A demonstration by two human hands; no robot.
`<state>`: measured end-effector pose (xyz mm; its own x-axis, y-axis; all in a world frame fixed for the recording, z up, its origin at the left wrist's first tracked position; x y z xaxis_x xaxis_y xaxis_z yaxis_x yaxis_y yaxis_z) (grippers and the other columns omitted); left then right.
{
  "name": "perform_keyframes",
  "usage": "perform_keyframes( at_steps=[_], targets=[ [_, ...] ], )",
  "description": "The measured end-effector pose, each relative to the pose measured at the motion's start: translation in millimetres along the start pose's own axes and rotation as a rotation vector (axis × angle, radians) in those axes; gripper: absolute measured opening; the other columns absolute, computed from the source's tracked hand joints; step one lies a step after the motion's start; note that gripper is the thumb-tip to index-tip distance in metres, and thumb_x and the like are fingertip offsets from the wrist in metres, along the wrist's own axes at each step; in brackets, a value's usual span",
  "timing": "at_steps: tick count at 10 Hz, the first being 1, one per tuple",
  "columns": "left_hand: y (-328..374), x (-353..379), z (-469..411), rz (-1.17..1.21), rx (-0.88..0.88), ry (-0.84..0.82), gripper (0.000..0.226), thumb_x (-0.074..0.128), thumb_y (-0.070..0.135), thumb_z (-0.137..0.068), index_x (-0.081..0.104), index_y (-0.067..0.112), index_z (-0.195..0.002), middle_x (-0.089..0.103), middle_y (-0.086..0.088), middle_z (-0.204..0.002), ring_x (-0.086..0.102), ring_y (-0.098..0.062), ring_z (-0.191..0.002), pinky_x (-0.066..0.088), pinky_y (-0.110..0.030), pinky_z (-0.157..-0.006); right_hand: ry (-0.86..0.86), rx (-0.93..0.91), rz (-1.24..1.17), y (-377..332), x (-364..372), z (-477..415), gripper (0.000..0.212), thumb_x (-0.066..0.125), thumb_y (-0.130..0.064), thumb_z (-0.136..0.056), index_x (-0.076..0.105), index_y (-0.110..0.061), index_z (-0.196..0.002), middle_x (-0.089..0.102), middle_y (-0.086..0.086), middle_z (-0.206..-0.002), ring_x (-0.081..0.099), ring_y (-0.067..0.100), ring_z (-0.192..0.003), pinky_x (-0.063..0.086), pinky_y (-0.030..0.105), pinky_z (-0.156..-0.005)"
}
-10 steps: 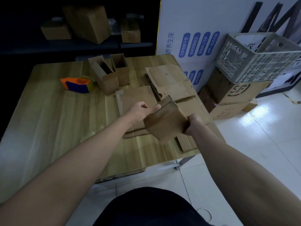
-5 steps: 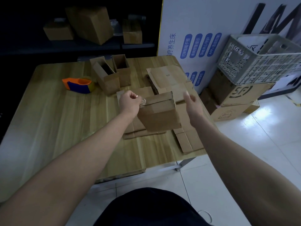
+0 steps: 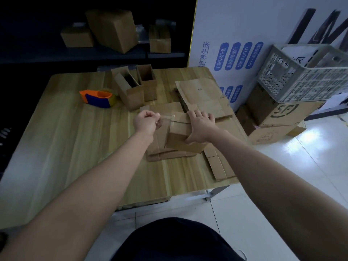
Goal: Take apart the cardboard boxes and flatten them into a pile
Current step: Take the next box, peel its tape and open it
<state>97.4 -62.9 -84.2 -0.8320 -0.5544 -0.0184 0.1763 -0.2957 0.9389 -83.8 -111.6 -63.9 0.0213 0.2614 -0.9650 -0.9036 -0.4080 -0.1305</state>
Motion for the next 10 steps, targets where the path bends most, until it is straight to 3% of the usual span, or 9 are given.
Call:
perform_keyframes(
  at_steps=[2, 3, 4, 5, 7, 8, 9, 10],
  targets=[
    [-4, -41, -7, 0.014, -0.073, 0.248, 0.007, 0.056, 0.015, -0.093, 0.057, 0.014, -0.086, 0.063, -0.003, -0.093, 0.059, -0.019, -0.089, 0.047, -0.024, -0.071, 0.034, -0.048, -0.066, -17, -4, -11, 0.103, 0.081, -0.046, -0.065, 0.024, -0.015, -0.145, 0.035, 0.007, -0.141, 0.028, 0.03, -0.135, 0.009, 0.053, -0.117],
    [-10, -106, -28, -0.009, -0.14, 0.446, 0.017, 0.052, 0.013, -0.094, 0.054, 0.02, -0.079, 0.063, -0.011, -0.116, 0.06, -0.024, -0.103, 0.049, -0.033, -0.09, 0.042, 0.035, -0.136, 19, -5, -6, 0.096, 0.083, -0.038, -0.064, 0.026, -0.016, -0.14, 0.037, 0.007, -0.137, 0.033, 0.028, -0.131, 0.017, 0.053, -0.115],
    [-15, -137, -34, -0.041, -0.069, 0.494, 0.025, 0.066, 0.007, -0.085, 0.05, 0.018, -0.069, 0.063, -0.001, -0.082, 0.059, -0.017, -0.08, 0.054, -0.026, -0.078, 0.039, 0.095, -0.144, 33, 0, -5, 0.097, 0.084, -0.038, -0.062, 0.027, -0.015, -0.138, 0.037, 0.006, -0.135, 0.034, 0.028, -0.13, 0.019, 0.051, -0.114],
    [-10, -128, -30, -0.27, 0.079, 0.411, 0.019, 0.065, 0.003, -0.083, 0.051, 0.014, -0.077, 0.057, 0.001, -0.082, 0.054, -0.015, -0.078, 0.042, -0.016, -0.061, 0.072, 0.064, -0.203, 7, 0, -14, 0.1, 0.084, -0.041, -0.062, 0.026, -0.015, -0.139, 0.037, 0.006, -0.136, 0.034, 0.028, -0.129, 0.022, 0.051, -0.113],
    [-9, -157, -25, -0.67, 0.386, 0.413, 0.008, 0.052, 0.0, -0.09, 0.051, 0.008, -0.089, 0.049, -0.011, -0.105, 0.048, -0.017, -0.08, 0.036, -0.024, -0.072, 0.067, 0.072, -0.249, -14, 9, -21, 0.107, 0.084, -0.043, -0.062, 0.021, -0.014, -0.143, 0.035, 0.007, -0.139, 0.031, 0.029, -0.132, 0.022, 0.052, -0.114],
    [-30, -151, -28, -0.864, 0.411, 0.231, 0.018, 0.046, -0.004, -0.092, 0.054, -0.001, -0.108, 0.047, -0.023, -0.118, 0.043, -0.023, -0.089, 0.035, -0.028, -0.077, 0.059, 0.063, -0.255, -26, 13, -23, 0.105, 0.084, -0.042, -0.062, 0.023, -0.013, -0.142, 0.036, 0.008, -0.138, 0.032, 0.029, -0.131, 0.024, 0.051, -0.113],
    [-82, -134, -33, -1.057, 0.278, -0.055, 0.023, 0.044, 0.0, -0.095, 0.054, 0.001, -0.116, 0.05, -0.017, -0.12, 0.037, -0.016, -0.092, 0.036, -0.019, -0.074, 0.048, 0.035, -0.267, -39, 16, -24, 0.104, 0.084, -0.043, -0.062, 0.023, -0.013, -0.141, 0.036, 0.007, -0.137, 0.033, 0.029, -0.129, 0.026, 0.049, -0.112],
    [-119, -134, -35, -1.111, 0.139, -0.172, 0.02, 0.044, 0.001, -0.095, 0.058, 0.003, -0.11, 0.05, -0.005, -0.107, 0.048, -0.019, -0.086, 0.04, -0.004, -0.065, 0.059, 0.018, -0.276, -48, 14, -24, 0.104, 0.085, -0.043, -0.062, 0.024, -0.013, -0.141, 0.035, 0.007, -0.137, 0.033, 0.028, -0.128, 0.028, 0.048, -0.111]
  ],
)
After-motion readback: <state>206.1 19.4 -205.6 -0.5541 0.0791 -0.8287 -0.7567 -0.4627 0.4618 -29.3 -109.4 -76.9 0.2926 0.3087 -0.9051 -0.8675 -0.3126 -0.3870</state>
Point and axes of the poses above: each hand's wrist, its own z-axis away from the middle knuckle, its own x-axis out of the palm, y = z × x, the point moved 8 cm from there along -z, towards the middle knuckle
